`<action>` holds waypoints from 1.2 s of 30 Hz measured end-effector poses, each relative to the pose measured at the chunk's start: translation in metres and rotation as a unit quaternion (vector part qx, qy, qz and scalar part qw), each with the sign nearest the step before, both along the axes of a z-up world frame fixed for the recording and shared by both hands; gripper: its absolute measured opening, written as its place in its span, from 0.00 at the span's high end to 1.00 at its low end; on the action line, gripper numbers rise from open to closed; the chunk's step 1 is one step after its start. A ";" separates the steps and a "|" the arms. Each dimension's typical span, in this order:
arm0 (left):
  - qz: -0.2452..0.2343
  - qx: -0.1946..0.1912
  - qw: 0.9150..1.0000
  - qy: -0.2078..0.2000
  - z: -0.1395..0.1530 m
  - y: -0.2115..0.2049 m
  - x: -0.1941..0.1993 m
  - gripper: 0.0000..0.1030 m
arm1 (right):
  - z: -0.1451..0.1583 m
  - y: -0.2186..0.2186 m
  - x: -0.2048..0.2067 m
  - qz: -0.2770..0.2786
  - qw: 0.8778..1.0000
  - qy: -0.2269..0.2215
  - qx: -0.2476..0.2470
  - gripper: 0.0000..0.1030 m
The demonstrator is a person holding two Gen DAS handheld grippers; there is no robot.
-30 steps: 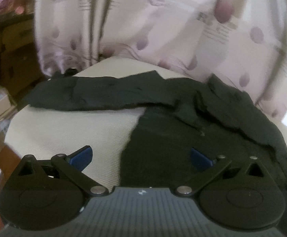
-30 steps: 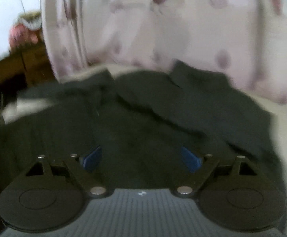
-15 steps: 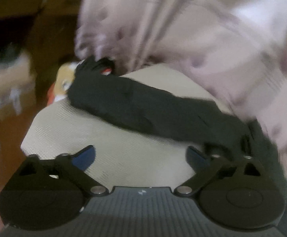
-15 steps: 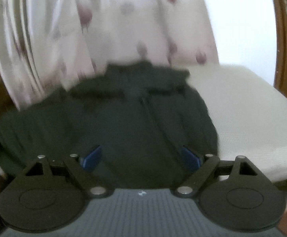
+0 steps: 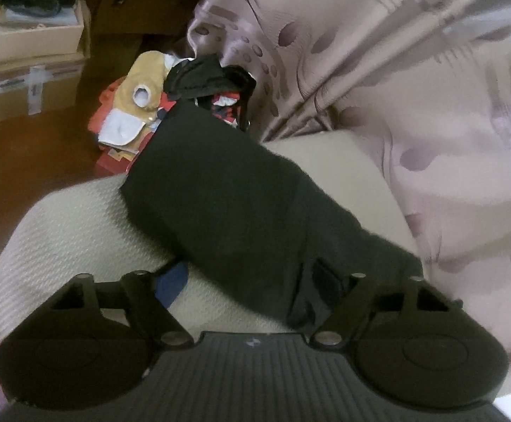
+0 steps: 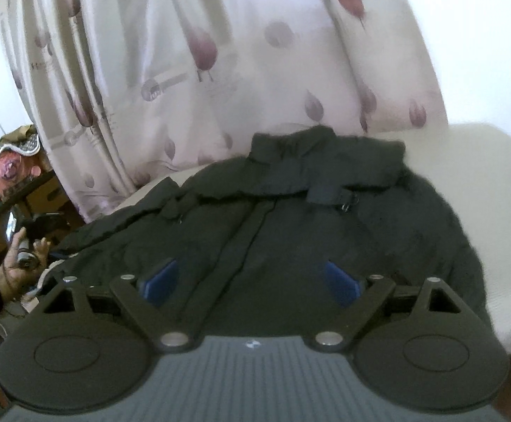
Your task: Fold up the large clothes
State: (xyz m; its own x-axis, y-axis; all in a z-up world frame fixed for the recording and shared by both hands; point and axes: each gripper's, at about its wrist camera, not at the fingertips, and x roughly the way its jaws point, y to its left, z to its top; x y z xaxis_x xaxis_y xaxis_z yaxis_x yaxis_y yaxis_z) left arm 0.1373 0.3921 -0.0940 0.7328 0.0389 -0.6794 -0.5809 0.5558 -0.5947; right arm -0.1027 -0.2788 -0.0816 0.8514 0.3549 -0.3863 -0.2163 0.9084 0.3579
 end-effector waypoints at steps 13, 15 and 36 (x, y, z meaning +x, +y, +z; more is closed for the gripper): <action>-0.003 0.105 0.994 -0.009 0.036 -0.027 0.039 0.97 | -0.008 -0.014 0.007 -0.013 0.998 0.006 0.056 0.12; -0.013 0.130 0.991 -0.024 0.060 -0.044 0.047 0.97 | -0.009 -0.016 0.008 -0.013 0.998 0.004 0.060 0.12; -0.306 0.255 0.912 -0.100 0.170 -0.375 0.114 0.97 | -0.028 -0.065 -0.007 -0.060 0.989 -0.014 0.138 0.08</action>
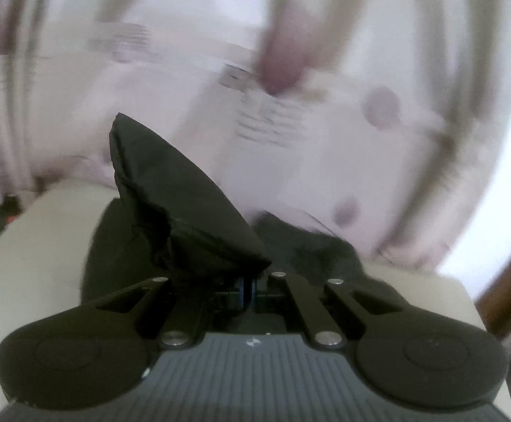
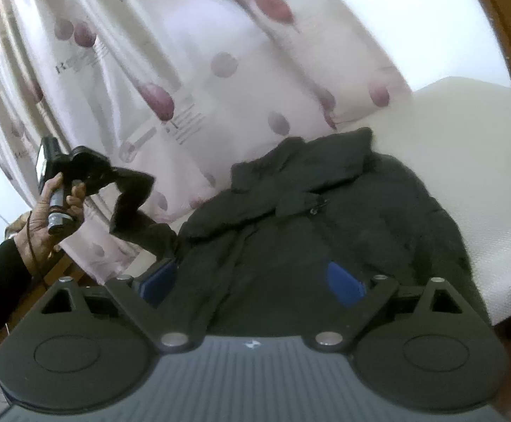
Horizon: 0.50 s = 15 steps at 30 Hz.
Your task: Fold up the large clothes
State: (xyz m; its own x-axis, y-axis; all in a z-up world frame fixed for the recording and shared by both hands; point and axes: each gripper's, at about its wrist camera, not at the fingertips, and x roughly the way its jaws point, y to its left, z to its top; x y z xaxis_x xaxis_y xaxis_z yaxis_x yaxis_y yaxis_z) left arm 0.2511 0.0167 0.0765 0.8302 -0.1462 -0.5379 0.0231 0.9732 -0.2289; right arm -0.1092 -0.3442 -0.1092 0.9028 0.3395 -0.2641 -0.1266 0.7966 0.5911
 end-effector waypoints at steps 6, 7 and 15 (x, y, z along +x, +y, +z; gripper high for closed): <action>-0.070 0.032 0.997 0.027 -0.034 -0.070 0.008 0.97 | -0.012 -0.019 -0.003 -0.013 1.000 0.008 0.022 0.08; -0.081 0.040 0.995 0.030 -0.041 -0.081 0.010 0.97 | -0.014 -0.021 -0.003 -0.015 1.000 0.009 0.024 0.08; -0.163 0.136 0.977 -0.004 -0.098 -0.150 -0.002 0.76 | -0.022 -0.035 -0.001 -0.020 0.999 0.017 0.036 0.08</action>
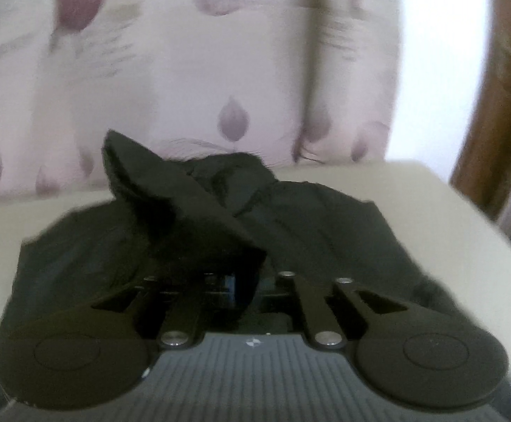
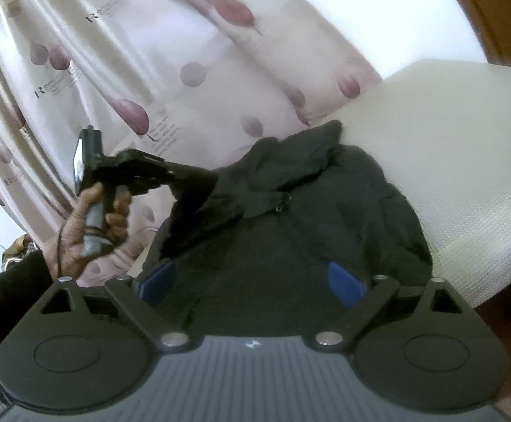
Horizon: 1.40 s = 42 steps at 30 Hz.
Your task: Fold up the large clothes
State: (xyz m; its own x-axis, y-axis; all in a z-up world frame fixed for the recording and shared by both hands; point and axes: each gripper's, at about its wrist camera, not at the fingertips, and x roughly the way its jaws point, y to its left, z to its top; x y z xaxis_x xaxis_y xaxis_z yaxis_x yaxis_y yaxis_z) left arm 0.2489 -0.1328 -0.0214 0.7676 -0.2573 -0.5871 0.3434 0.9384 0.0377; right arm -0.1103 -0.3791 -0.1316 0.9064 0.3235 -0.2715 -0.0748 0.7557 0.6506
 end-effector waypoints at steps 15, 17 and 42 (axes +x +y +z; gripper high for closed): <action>-0.002 -0.051 0.998 -0.023 -0.002 0.049 -0.077 0.04 | 0.049 0.004 0.037 0.034 0.998 -0.041 -0.044 0.01; 0.018 -0.065 0.998 0.002 0.000 0.074 -0.090 0.04 | 0.059 0.008 0.053 0.044 0.997 -0.045 -0.053 0.01; 0.108 0.164 0.972 -0.127 -0.078 0.223 -0.328 0.01 | 0.008 0.025 -0.049 -0.051 0.987 0.066 -0.138 0.01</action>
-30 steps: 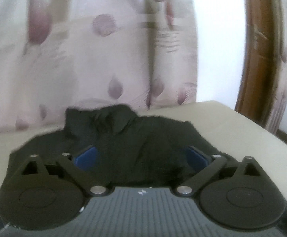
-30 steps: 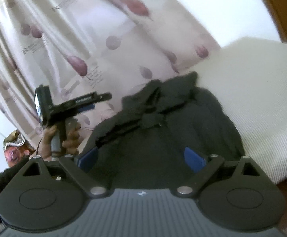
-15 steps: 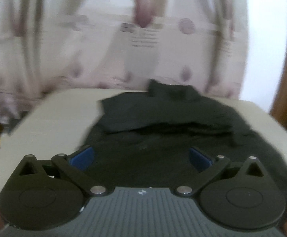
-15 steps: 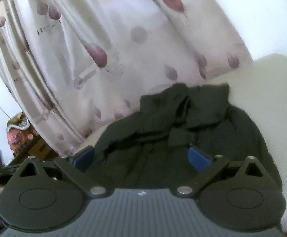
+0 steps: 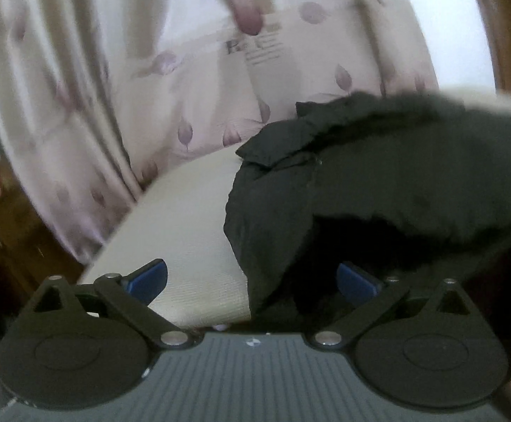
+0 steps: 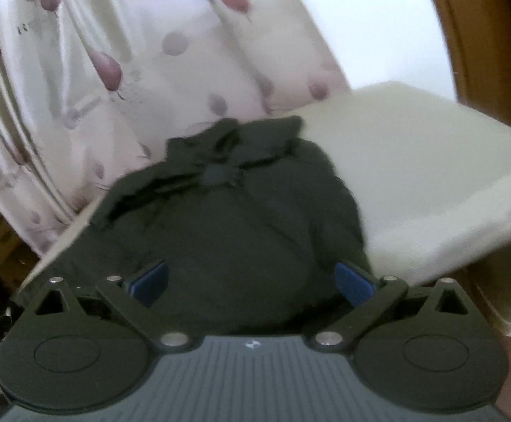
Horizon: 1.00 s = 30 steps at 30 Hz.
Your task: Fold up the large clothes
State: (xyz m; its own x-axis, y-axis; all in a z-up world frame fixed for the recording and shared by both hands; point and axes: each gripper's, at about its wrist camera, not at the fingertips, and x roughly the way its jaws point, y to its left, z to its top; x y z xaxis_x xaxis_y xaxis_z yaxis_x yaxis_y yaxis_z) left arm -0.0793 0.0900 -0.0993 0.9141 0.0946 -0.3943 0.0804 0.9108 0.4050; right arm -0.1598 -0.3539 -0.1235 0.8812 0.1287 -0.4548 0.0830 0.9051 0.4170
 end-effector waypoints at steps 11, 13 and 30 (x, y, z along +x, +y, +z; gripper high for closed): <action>0.121 -0.006 0.992 0.018 -0.027 -0.015 0.067 0.79 | -0.016 0.003 -0.017 -0.021 0.999 0.006 0.030 0.01; 0.163 -0.105 0.981 0.025 -0.020 0.011 0.058 0.79 | -0.016 0.002 -0.019 -0.024 0.999 0.005 0.024 0.01; 0.176 -0.217 0.960 -0.033 0.003 0.043 -0.021 0.28 | -0.043 -0.062 -0.016 -0.100 0.986 -0.006 0.130 0.01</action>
